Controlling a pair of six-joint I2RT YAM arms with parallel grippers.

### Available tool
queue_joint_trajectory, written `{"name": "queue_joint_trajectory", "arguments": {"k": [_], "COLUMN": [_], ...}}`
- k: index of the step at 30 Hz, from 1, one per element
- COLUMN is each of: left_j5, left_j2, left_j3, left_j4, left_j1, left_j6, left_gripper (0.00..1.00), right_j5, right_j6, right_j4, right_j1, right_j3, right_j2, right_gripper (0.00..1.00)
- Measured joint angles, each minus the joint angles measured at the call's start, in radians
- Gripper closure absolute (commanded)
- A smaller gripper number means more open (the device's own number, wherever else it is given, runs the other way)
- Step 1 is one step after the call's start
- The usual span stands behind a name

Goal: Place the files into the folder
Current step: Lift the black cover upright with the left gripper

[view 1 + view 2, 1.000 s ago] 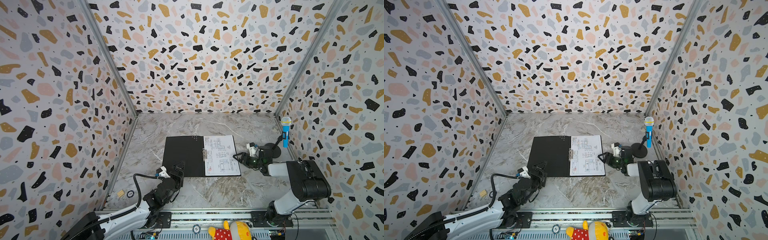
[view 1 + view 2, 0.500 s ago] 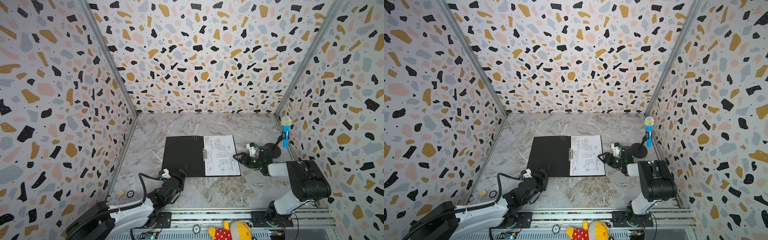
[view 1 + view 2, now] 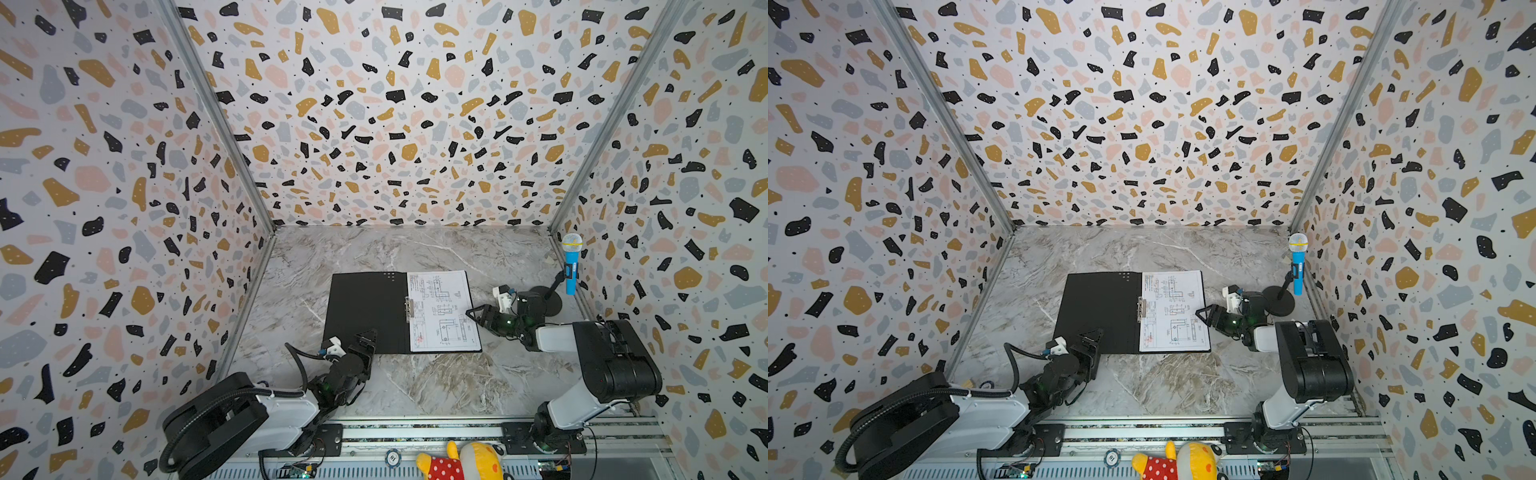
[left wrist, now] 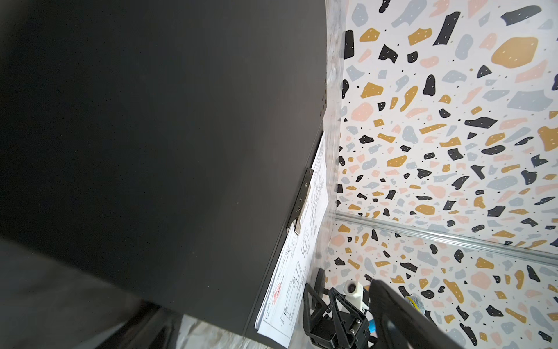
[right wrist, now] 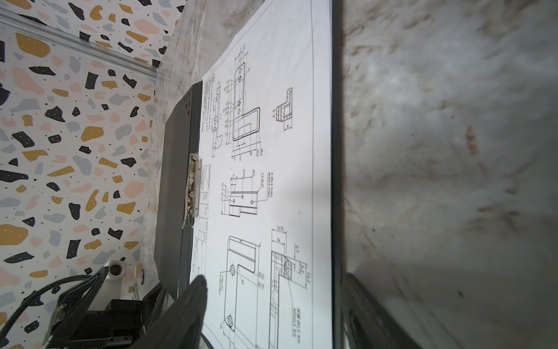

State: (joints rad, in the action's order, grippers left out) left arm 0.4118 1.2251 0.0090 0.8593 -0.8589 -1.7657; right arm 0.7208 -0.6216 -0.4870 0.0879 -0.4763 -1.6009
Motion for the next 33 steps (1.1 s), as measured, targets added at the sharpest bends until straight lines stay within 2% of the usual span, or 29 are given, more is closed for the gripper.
{"name": "queue_joint_trajectory", "arguments": {"k": [8,12,14,19,25,30,33], "left_j5": [0.046,0.050,0.050,0.048,0.041,0.047,0.053], "left_j2": [0.150,0.246,0.303,0.467,0.603,0.615,0.561], "left_j3": [0.000,0.000,0.000,0.000,-0.001,-0.002,-0.003], "left_j4": [0.188,0.303,0.370,0.551,0.686,0.704,0.663], "left_j1": [0.000,0.000,0.000,0.000,0.000,0.000,0.000], "left_j6": [0.012,0.035,0.047,0.075,0.127,0.161,0.196], "left_gripper": [0.03,0.07,0.12,0.33,0.54,0.64,0.72], "right_j5": [0.009,0.013,0.012,0.010,0.010,0.010,0.008], "right_j6": [0.007,0.014,0.017,0.023,0.028,0.030,0.032], "right_j4": [-0.005,-0.005,-0.003,0.003,0.005,0.005,0.005], "right_j1": [-0.003,-0.003,-0.003,-0.003,-0.003,-0.003,-0.002], "right_j3": [-0.006,-0.011,-0.011,-0.013,-0.016,-0.016,-0.016], "right_j2": [-0.015,-0.023,-0.023,-0.025,-0.028,-0.028,-0.028], "right_gripper": [0.30,0.32,0.32,0.34,0.34,0.34,0.34]}}
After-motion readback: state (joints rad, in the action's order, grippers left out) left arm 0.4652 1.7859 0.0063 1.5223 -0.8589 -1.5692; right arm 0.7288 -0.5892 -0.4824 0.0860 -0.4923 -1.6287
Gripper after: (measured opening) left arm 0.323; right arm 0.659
